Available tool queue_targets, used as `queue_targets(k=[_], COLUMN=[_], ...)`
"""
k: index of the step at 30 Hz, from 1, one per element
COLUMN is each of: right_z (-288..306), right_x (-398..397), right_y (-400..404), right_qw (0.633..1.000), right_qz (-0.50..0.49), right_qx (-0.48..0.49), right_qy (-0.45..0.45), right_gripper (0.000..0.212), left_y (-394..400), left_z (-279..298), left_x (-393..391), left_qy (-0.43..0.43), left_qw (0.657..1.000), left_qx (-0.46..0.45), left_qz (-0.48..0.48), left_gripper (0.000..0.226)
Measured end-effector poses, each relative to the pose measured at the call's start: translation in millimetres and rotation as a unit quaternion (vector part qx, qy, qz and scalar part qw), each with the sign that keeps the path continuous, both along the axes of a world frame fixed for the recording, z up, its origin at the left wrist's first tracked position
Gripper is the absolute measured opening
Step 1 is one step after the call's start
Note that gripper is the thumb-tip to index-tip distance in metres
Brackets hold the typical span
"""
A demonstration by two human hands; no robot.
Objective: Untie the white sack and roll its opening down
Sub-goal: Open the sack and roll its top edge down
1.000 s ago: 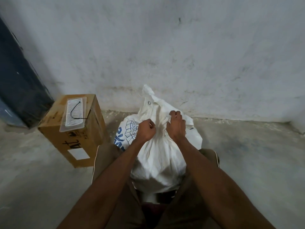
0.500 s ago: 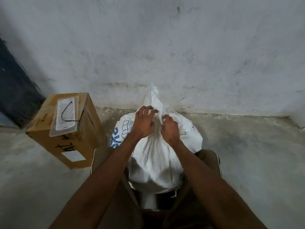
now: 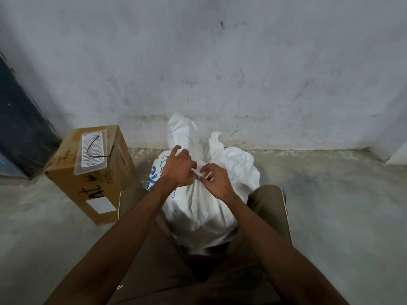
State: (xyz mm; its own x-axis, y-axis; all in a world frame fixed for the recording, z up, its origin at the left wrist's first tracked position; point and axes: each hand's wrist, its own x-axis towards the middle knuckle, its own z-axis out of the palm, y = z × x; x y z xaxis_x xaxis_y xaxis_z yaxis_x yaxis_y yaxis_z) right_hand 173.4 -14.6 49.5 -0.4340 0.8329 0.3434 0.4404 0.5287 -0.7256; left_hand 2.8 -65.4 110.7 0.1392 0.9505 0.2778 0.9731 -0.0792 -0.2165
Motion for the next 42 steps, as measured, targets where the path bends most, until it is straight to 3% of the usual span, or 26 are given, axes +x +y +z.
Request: queue_targets(k=[3, 5, 9, 12, 14, 17, 19, 22, 25, 27, 30, 32, 37, 40, 42], right_z=[6, 6, 4, -3, -6, -4, -2, -1, -12, -20, -33, -41, -31, -22, -21], right_x=[11, 11, -2, -11, -15, -23, -31, -42, -46, -43, -38, -36, -38, -41, -41], right_y=[1, 10, 23, 28, 34, 50, 62, 81, 96, 99, 101, 102, 100, 96, 96], right_qw=[0.999, 0.996, 0.984, 0.973, 0.964, 0.942, 0.929, 0.909, 0.891, 0.881, 0.863, 0.852, 0.825, 0.838, 0.873], right_qz=[0.007, -0.002, -0.038, -0.054, -0.072, -0.069, -0.059, -0.065, -0.044, -0.030, -0.013, 0.007, 0.113, 0.094, 0.030], right_qx=[0.029, 0.067, 0.009, -0.041, -0.090, -0.127, -0.103, 0.015, 0.084, 0.067, 0.024, 0.023, -0.086, -0.098, -0.049], right_qy=[-0.017, -0.066, -0.174, -0.222, -0.240, -0.302, -0.352, -0.412, -0.445, -0.468, -0.504, -0.523, -0.548, -0.529, -0.485], right_gripper=[0.009, 0.020, 0.039, 0.039, 0.037, 0.036, 0.032, 0.027, 0.055, 0.067, 0.043, 0.033, 0.044, 0.042, 0.032], left_y=[-21, -23, -1, 18, 30, 52, 69, 91, 103, 106, 101, 96, 82, 75, 75], left_z=[3, -3, -13, -21, -28, -39, -52, -68, -75, -84, -105, -115, -122, -118, -114], left_x=[11, 12, 12, 15, 14, 14, 8, -1, -7, -14, -24, -27, -24, -17, -14], left_qy=[-0.041, -0.091, -0.191, -0.207, -0.125, -0.031, -0.049, -0.077, -0.092, -0.144, -0.189, -0.181, -0.199, -0.186, -0.204], left_qw=[0.995, 0.983, 0.947, 0.947, 0.965, 0.961, 0.946, 0.937, 0.953, 0.954, 0.952, 0.949, 0.916, 0.935, 0.947], left_qx=[-0.077, -0.142, -0.226, -0.194, -0.165, -0.210, -0.256, -0.273, -0.239, -0.211, -0.185, -0.214, -0.320, -0.263, -0.188], left_qz=[0.050, 0.076, 0.121, 0.151, 0.161, 0.178, 0.194, 0.203, 0.161, 0.156, 0.152, 0.142, 0.140, 0.150, 0.162], left_gripper=[0.028, 0.034, 0.058, 0.048, 0.041, 0.036, 0.043, 0.051, 0.045, 0.047, 0.061, 0.057, 0.051, 0.050, 0.044])
